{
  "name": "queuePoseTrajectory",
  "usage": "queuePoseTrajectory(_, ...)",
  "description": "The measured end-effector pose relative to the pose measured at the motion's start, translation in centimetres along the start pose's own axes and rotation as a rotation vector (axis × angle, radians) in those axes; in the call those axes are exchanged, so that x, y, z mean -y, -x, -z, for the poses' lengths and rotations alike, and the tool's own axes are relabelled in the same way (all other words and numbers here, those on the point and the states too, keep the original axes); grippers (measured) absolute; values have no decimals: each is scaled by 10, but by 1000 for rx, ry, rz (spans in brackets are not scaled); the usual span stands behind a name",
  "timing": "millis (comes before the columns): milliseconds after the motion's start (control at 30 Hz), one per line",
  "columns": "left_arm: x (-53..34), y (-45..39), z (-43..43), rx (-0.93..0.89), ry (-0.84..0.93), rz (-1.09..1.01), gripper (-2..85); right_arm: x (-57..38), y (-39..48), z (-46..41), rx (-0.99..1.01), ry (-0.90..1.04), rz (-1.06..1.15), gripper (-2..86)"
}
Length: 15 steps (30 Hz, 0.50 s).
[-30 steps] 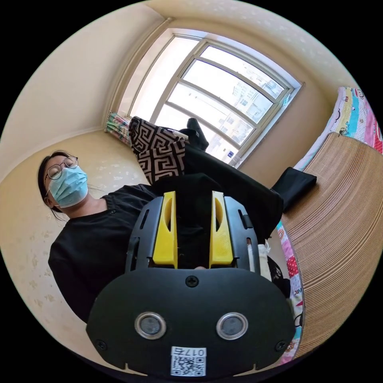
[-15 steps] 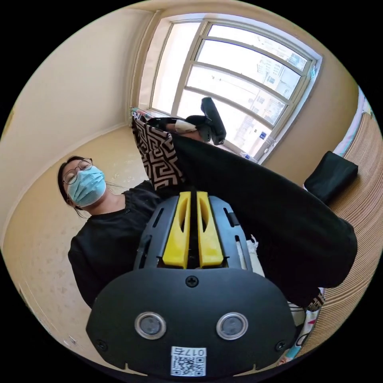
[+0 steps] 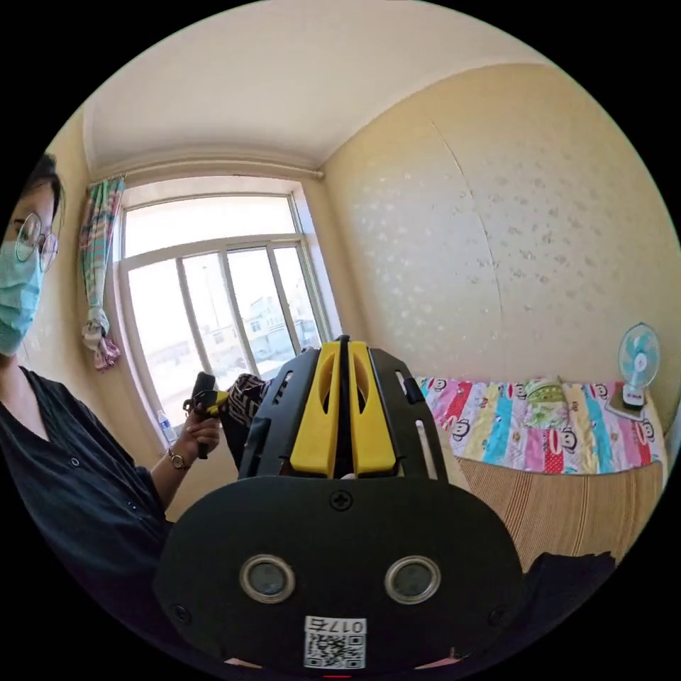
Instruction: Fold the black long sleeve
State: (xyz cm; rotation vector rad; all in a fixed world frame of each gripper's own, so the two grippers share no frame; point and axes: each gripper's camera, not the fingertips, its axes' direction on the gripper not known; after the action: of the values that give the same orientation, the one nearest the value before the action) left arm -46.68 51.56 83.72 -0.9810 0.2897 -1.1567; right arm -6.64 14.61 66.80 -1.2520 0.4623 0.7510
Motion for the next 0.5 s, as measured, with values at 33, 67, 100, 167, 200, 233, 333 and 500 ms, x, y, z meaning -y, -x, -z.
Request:
queuePoseTrajectory(33, 2, 4, -4, -27, -20, 6, 8, 1, 23, 8, -57, -45, 54, 22)
queuePoseTrajectory(67, 5, 7, -8, -43, -40, 16, 9, 2, 34, 11, -81, -61, 71, 22)
queuePoseTrajectory(100, 7, 9, -9, -50, -49, 24, 9, 3, 51, 17, -121, -83, 91, 22)
queuePoseTrajectory(167, 15, 15, -15, -107, -75, 59, 10, 3, 70, 27, -155, -118, 94, 22)
queuePoseTrajectory(200, 17, 17, -16, -127, -75, 66, 10, 1, 80, 37, -162, -165, 82, 22)
queuePoseTrajectory(233, 21, 21, -21, -170, -64, 77, 11, -2, 88, 47, -153, -216, 63, 22)
queuePoseTrajectory(333, 26, 31, -34, -253, -21, 108, 13, -11, 113, 71, -144, -308, 54, 21)
queuePoseTrajectory(500, 22, 33, -57, -317, 44, 101, 18, -19, 164, 87, -280, -354, 151, 20)
